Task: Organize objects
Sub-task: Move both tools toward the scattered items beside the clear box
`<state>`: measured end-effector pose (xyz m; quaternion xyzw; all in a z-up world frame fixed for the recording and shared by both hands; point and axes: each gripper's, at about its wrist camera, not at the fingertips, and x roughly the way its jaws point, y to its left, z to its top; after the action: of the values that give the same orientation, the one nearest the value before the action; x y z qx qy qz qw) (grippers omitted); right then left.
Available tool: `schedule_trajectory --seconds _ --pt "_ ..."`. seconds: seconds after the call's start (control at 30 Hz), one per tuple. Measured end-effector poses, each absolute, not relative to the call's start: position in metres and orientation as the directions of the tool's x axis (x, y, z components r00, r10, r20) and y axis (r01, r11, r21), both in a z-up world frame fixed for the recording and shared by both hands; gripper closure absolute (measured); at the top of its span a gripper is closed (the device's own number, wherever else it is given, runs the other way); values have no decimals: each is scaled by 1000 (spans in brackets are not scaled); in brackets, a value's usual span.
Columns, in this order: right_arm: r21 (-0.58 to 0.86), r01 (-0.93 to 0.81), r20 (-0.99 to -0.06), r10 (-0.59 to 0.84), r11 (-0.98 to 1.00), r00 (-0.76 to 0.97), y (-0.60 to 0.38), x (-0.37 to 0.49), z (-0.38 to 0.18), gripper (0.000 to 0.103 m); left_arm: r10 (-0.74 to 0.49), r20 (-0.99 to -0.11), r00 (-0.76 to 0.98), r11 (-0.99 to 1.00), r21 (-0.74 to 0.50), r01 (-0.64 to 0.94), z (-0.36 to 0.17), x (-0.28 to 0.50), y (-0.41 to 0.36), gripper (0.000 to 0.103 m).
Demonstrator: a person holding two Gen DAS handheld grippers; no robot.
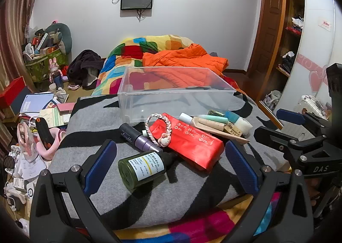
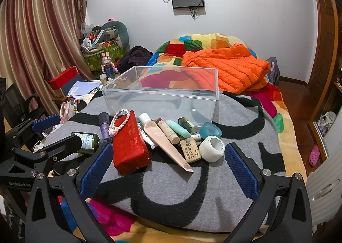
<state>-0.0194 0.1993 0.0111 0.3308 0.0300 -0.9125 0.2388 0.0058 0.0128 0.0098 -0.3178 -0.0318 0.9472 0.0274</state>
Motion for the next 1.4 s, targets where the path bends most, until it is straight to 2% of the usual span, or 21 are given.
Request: schedule_trajectory --seconds 1.07,1.4 --pt "119 455 -625 -423 -882 -656 198 -23 10 0 91 -613 -785 -994 -106 -33 6 6 4 0" --pt "103 422 -634 -386 -901 -670 213 -40 2 0 48 -614 -788 -995 -98 16 2 2 -16 1"
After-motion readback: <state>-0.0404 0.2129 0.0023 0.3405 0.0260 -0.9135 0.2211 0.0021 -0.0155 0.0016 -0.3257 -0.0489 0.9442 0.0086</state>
